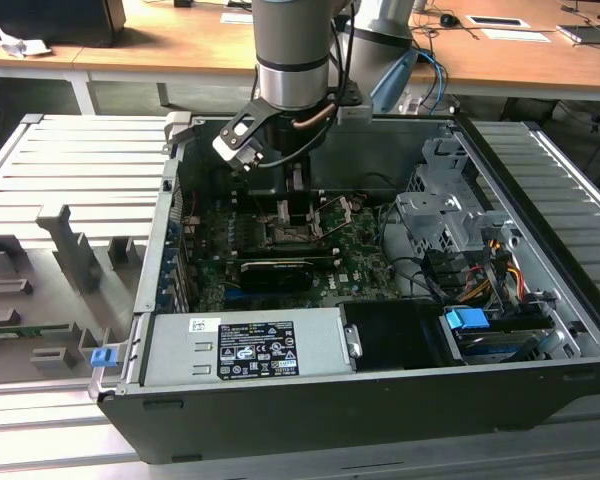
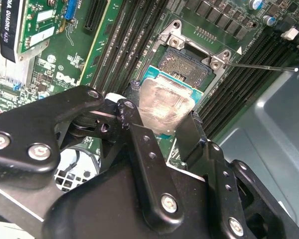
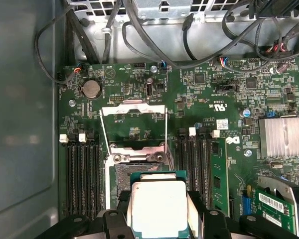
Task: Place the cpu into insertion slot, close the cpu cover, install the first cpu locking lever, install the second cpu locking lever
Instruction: 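Place the cpu into insertion slot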
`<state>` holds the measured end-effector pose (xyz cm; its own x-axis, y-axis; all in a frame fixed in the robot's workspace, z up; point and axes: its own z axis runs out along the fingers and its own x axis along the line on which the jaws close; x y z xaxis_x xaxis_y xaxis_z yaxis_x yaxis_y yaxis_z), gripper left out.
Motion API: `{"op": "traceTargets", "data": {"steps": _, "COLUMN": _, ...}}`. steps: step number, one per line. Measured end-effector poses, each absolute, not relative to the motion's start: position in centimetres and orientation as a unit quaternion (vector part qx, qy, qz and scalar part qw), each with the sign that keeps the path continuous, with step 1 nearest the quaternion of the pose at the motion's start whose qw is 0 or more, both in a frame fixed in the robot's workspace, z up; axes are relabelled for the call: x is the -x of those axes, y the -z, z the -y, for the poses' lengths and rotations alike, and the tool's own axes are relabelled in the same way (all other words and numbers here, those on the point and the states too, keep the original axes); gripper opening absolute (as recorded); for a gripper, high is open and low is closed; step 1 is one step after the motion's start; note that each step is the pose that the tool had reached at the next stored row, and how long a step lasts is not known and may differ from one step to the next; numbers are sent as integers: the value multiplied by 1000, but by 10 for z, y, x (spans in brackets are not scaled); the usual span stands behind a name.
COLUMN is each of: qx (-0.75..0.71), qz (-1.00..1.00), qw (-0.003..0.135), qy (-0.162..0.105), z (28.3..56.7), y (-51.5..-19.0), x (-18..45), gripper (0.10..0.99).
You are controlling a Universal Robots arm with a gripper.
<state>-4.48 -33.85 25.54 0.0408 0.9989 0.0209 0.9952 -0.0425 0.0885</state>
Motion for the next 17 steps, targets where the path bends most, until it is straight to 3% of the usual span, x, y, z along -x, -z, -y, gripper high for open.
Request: {"op": "traceTargets", "data": {"steps": 17, "qx": -721, "qz": -691, "qw": 25, "qy": -38, "z": 338, "y": -252, "x": 45, "gripper": 529}}
